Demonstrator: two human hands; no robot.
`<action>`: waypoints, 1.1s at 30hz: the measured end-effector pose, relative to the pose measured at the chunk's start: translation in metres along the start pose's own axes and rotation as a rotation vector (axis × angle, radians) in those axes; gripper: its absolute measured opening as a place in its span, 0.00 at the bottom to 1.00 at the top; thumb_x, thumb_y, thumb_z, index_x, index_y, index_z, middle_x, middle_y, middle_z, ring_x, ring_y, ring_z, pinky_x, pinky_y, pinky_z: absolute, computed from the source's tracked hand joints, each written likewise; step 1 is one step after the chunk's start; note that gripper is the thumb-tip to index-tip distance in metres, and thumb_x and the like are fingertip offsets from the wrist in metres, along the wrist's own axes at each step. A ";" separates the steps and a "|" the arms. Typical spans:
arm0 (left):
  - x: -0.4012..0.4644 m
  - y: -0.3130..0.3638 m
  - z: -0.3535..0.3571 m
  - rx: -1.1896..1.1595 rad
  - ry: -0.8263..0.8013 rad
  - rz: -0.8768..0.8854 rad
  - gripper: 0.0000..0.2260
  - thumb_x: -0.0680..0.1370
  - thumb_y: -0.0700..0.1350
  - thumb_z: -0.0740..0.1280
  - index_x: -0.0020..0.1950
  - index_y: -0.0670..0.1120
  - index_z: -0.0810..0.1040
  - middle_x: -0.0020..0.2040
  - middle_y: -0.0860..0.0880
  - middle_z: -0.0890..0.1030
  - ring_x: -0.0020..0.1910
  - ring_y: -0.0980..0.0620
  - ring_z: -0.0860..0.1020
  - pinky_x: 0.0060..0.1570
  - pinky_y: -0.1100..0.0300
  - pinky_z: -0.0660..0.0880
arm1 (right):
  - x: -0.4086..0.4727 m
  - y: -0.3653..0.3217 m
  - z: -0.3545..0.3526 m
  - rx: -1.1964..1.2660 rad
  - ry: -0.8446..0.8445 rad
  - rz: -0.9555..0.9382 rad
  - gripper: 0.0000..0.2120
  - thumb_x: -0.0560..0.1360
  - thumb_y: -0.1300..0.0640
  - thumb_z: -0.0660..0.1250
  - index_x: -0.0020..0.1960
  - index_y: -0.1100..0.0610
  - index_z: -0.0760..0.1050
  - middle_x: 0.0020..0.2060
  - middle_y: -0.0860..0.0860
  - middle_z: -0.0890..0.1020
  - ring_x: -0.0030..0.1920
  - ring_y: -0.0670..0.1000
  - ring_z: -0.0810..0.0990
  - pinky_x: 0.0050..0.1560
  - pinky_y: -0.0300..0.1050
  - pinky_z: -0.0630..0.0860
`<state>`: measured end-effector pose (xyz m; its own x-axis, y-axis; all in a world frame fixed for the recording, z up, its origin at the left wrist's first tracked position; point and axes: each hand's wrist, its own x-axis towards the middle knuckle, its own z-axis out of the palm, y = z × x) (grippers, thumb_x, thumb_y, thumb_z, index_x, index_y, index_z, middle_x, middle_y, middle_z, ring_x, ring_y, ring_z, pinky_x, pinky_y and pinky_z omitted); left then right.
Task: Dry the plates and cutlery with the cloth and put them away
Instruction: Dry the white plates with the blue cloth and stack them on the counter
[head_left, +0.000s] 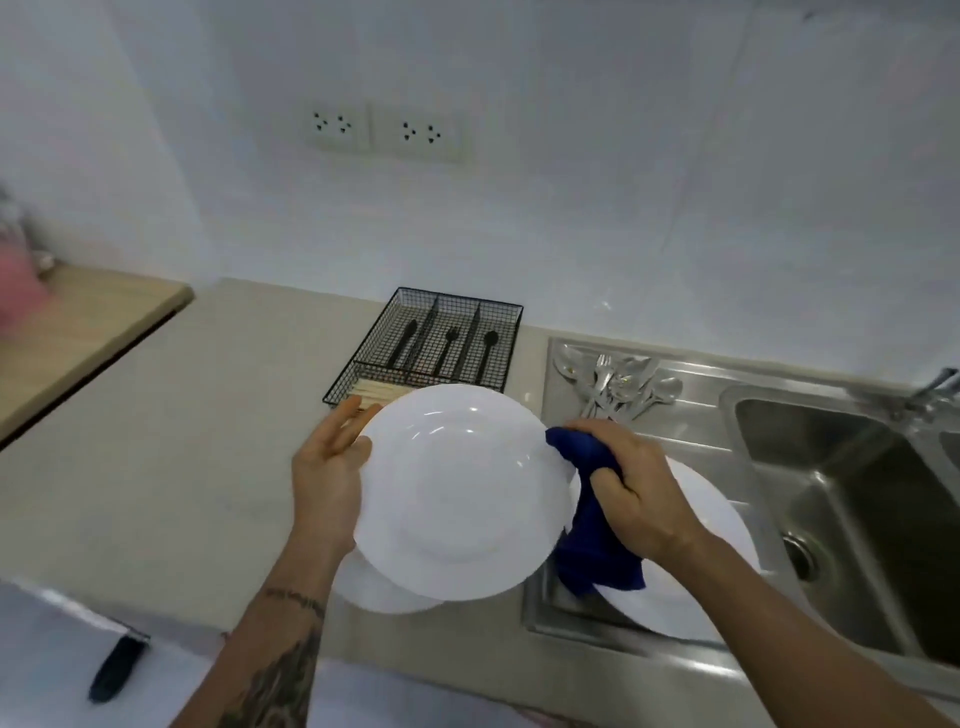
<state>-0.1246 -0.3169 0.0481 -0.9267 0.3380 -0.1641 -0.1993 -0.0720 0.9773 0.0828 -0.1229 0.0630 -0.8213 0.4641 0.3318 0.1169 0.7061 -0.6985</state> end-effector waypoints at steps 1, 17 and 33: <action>-0.001 -0.004 -0.011 0.006 0.032 0.009 0.23 0.76 0.28 0.62 0.65 0.48 0.79 0.51 0.57 0.84 0.47 0.61 0.82 0.40 0.68 0.78 | 0.004 -0.003 0.008 0.022 -0.015 -0.003 0.25 0.66 0.57 0.56 0.60 0.47 0.76 0.53 0.37 0.79 0.54 0.41 0.77 0.56 0.36 0.71; 0.012 -0.066 -0.057 -0.025 0.294 -0.060 0.18 0.75 0.30 0.62 0.55 0.50 0.82 0.54 0.51 0.84 0.55 0.49 0.81 0.55 0.54 0.77 | 0.015 -0.018 0.037 0.273 -0.048 0.131 0.24 0.67 0.62 0.54 0.58 0.49 0.78 0.46 0.41 0.82 0.47 0.45 0.79 0.45 0.31 0.73; 0.007 -0.079 -0.041 0.327 0.297 0.096 0.19 0.79 0.34 0.60 0.66 0.48 0.78 0.63 0.50 0.80 0.63 0.49 0.76 0.63 0.59 0.69 | -0.001 -0.004 0.016 0.265 0.073 0.268 0.24 0.66 0.60 0.54 0.57 0.44 0.77 0.46 0.38 0.81 0.46 0.43 0.78 0.43 0.32 0.72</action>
<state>-0.1283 -0.3470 -0.0359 -0.9968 0.0567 -0.0555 -0.0413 0.2263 0.9732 0.0738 -0.1351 0.0554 -0.7383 0.6571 0.1521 0.1659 0.3956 -0.9033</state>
